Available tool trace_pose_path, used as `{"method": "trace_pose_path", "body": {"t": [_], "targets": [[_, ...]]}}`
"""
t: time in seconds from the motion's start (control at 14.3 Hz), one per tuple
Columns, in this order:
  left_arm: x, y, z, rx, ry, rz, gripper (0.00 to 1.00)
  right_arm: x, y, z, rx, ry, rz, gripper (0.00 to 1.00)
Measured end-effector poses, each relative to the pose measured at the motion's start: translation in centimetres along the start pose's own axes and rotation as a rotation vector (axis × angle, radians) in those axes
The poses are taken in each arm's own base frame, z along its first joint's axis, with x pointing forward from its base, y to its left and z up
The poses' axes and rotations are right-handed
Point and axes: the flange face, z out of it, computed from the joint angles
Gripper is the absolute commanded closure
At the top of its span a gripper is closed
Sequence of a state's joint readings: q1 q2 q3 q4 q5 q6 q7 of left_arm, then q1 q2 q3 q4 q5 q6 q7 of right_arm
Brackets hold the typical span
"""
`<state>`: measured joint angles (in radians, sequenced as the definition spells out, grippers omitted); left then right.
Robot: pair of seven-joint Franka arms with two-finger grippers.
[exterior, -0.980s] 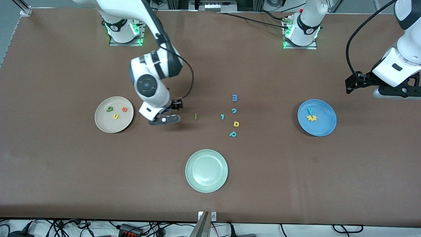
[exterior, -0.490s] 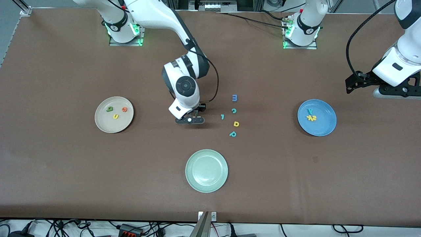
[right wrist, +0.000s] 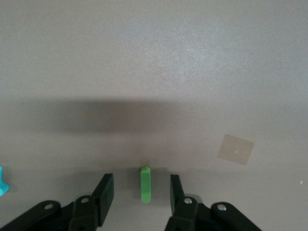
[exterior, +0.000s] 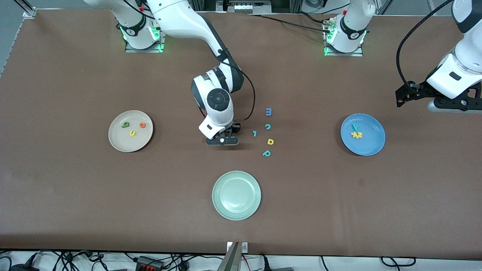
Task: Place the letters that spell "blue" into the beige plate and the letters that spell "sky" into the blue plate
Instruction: 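Reach and grasp the green bar letter with the right gripper, then carry the green bar to the beige plate and release it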
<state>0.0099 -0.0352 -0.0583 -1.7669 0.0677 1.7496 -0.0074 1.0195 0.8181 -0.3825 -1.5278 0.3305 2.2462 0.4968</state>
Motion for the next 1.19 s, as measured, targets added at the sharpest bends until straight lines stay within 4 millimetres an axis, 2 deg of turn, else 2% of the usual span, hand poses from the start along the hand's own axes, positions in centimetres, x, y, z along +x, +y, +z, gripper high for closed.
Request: {"method": "trace_pose_path", "body": {"t": [0.07,0.14,0.7,0.77,0.84,0.98,1.05,1.19], "targets": [[0.0,0.0,0.0,0.0,0.0,0.0,0.0,0.0,0.0,0.2,-0.001,0.0,0.0,0.51],[0.0,0.0,0.0,0.0,0.0,0.0,0.0,0.0,0.0,0.2,-0.002,0.0,0.0,0.58],[0.0,0.1,0.0,0.0,0.0,0.001,0.0,-0.3,0.0,1.4,-0.014,-0.012,-0.002,0.6],[0.0,0.1,0.0,0.0,0.0,0.001,0.0,-0.3,0.1,1.7,-0.016,-0.014,-0.002,0.65],[0.0,0.1,0.0,0.0,0.0,0.001,0.0,-0.3,0.0,1.6,-0.014,-0.013,-0.002,0.74],[0.0,0.1,0.0,0.0,0.0,0.002,0.0,-0.3,-0.2,1.5,-0.009,-0.014,-0.001,0.87],[0.0,0.1,0.0,0.0,0.0,0.002,0.0,-0.3,-0.2,1.5,-0.003,-0.017,0.004,0.91],[0.0,0.1,0.0,0.0,0.0,0.002,0.0,-0.3,-0.2,1.5,0.008,-0.023,0.014,0.92]]}}
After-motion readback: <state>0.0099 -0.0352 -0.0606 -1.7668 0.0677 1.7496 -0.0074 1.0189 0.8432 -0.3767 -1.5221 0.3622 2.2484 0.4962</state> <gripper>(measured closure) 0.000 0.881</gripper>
